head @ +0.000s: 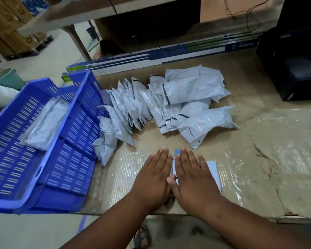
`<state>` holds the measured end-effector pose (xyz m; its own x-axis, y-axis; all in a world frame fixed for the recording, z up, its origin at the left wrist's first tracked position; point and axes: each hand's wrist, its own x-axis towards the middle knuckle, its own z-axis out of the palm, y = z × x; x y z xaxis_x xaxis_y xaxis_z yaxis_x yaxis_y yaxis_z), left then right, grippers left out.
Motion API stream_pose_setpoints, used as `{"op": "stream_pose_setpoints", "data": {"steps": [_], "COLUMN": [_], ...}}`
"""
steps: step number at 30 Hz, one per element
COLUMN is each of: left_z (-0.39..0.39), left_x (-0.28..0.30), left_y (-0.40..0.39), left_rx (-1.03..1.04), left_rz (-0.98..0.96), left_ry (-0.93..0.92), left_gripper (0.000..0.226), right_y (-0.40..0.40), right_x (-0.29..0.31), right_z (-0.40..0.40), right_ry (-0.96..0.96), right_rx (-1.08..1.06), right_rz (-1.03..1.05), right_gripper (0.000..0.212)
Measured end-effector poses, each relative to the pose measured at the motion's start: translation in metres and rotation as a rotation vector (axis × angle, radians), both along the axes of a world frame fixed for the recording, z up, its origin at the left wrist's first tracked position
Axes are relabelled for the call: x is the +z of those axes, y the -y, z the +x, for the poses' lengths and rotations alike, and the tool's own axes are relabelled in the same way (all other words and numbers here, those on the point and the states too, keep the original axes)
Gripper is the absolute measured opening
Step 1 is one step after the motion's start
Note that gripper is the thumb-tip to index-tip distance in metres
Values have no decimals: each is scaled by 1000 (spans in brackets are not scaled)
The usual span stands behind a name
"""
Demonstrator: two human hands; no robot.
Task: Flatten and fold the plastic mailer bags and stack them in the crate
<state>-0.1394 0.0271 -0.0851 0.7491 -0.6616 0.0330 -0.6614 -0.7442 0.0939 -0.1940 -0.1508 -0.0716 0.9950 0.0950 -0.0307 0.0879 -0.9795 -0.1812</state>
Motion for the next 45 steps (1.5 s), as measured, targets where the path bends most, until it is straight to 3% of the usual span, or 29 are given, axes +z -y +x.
{"op": "stream_pose_setpoints", "data": {"steps": [9, 14, 19, 23, 27, 35, 41, 45], "left_z": [2, 0, -4, -32, -52, -50, -47, -47], "left_x": [-4, -5, 7, 26, 17, 12, 28, 27], "left_y": [-2, -2, -7, -43, -63, -63, -49, -31], "left_rx": [26, 87, 170, 103, 92, 90, 73, 14], "left_rz": [22, 5, -4, -31, 103, 119, -52, -55], "left_ry": [-28, -47, -64, -39, -85, -103, -100, -200], "left_gripper": [69, 70, 70, 71, 78, 83, 73, 76], "right_y": [-2, 6, 13, 17, 12, 6, 6, 37], "right_x": [7, 8, 15, 28, 22, 6, 14, 40], "right_z": [1, 6, 16, 4, -9, -11, -6, 0], "right_ry": [-66, -46, -64, -7, 0, -114, -165, -229], "right_rx": [20, 80, 103, 196, 378, 400, 401, 403], "right_rz": [-35, -17, -49, -111, -133, -193, -92, 214], "right_gripper": [86, 76, 79, 77, 76, 84, 80, 69]}}
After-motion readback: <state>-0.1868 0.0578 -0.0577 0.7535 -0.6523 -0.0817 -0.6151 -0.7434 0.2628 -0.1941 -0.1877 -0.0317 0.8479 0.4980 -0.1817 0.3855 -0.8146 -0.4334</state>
